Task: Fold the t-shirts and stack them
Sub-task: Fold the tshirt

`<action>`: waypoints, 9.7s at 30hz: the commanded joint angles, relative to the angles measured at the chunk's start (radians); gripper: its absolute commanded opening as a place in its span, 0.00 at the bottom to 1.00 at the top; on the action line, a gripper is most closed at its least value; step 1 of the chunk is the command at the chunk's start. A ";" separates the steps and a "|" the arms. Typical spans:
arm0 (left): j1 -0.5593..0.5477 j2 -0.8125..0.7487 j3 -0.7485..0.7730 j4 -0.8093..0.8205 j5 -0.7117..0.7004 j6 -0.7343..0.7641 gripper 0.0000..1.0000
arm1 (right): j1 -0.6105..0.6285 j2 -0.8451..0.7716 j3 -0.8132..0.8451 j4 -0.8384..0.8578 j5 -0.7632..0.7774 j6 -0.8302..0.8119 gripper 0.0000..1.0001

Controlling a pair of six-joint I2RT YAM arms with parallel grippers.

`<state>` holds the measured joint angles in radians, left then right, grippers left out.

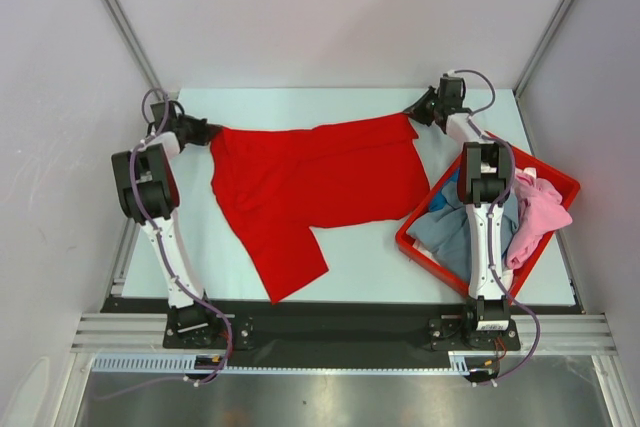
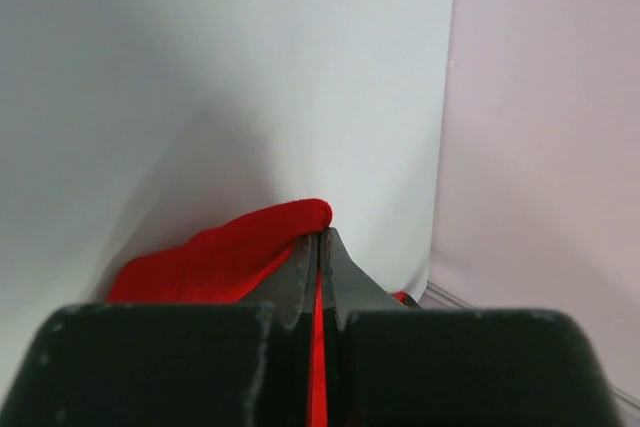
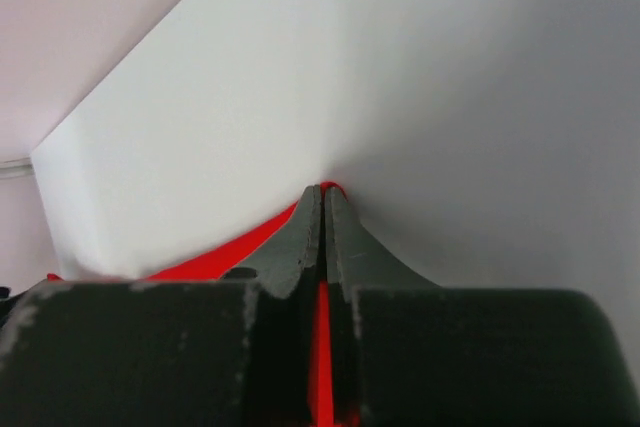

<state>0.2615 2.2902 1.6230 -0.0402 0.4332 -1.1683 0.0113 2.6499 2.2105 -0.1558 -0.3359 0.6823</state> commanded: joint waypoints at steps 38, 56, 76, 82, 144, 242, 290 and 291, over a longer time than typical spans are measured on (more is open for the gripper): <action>0.002 -0.168 0.094 -0.246 -0.004 0.464 0.62 | -0.024 -0.269 -0.021 -0.384 0.124 -0.230 0.37; -0.117 -0.327 -0.270 -0.371 -0.284 0.579 0.61 | 0.168 -0.389 -0.158 -0.441 0.087 -0.240 0.39; 0.111 -0.320 -0.246 -0.457 -0.341 0.584 0.61 | 0.188 -0.427 -0.232 -0.570 0.208 -0.328 0.43; 0.102 -0.333 -0.160 -0.515 -0.321 0.660 0.68 | 0.188 -0.449 -0.288 -0.619 0.229 -0.340 0.43; -0.022 -0.353 -0.218 -0.484 -0.162 0.687 0.42 | 0.079 -0.110 -0.092 -0.228 0.063 0.149 0.45; -0.010 -0.226 0.012 0.526 0.044 0.202 0.00 | 0.104 0.131 0.228 0.467 0.029 0.720 0.00; 0.058 -0.396 -0.158 0.424 0.168 0.268 0.00 | 0.081 -0.036 -0.003 0.426 -0.040 0.712 0.00; 0.062 -0.397 -0.157 0.413 0.180 0.266 0.00 | 0.081 -0.068 -0.021 0.418 -0.049 0.706 0.00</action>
<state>0.3031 1.9606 1.4715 0.3851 0.5709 -0.9493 0.0959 2.7228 2.2200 0.2596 -0.3199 1.4429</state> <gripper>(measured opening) 0.006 0.009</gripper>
